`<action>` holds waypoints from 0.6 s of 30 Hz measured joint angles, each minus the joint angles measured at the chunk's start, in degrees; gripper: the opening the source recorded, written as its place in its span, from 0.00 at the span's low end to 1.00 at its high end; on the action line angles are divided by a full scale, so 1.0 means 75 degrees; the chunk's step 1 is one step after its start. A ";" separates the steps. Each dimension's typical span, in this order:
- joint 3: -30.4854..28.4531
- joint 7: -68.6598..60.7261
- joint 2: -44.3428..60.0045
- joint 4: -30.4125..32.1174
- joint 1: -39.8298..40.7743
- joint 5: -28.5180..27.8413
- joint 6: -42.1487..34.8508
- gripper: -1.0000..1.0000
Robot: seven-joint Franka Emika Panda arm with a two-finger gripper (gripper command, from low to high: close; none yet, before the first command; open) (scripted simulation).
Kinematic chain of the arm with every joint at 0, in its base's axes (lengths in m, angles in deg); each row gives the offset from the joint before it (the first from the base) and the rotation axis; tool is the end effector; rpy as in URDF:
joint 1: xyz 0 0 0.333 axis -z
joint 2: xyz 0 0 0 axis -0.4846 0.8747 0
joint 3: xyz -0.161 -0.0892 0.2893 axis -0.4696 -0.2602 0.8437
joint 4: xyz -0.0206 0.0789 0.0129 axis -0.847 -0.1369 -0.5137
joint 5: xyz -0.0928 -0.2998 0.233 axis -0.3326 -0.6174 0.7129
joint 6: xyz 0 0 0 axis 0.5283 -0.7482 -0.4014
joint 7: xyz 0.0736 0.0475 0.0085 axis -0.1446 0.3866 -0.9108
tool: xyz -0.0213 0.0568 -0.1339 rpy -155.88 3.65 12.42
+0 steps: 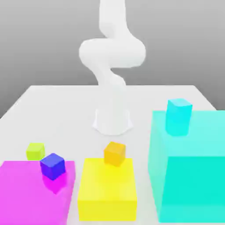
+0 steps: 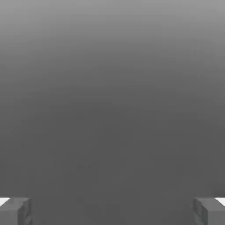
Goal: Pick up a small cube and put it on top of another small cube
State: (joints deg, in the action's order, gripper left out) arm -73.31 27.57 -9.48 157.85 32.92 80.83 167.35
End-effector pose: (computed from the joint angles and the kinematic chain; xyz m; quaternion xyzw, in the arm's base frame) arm 0.3801 -0.0288 0.6579 -0.8338 0.4205 -0.3326 0.1315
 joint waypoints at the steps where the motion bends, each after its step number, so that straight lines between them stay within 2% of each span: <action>1: -0.0018 0.0230 0.0224 0.0159 0.0226 -0.0068 0.0159 0.50; 10: -0.0382 0.2116 0.2092 0.1479 0.2048 -0.0571 0.1464 0.50; 18: -0.1009 0.3608 0.3727 0.2641 0.3459 -0.0787 0.2619 0.50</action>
State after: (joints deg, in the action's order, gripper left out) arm -80.88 54.63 18.48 177.66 58.86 74.93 187.00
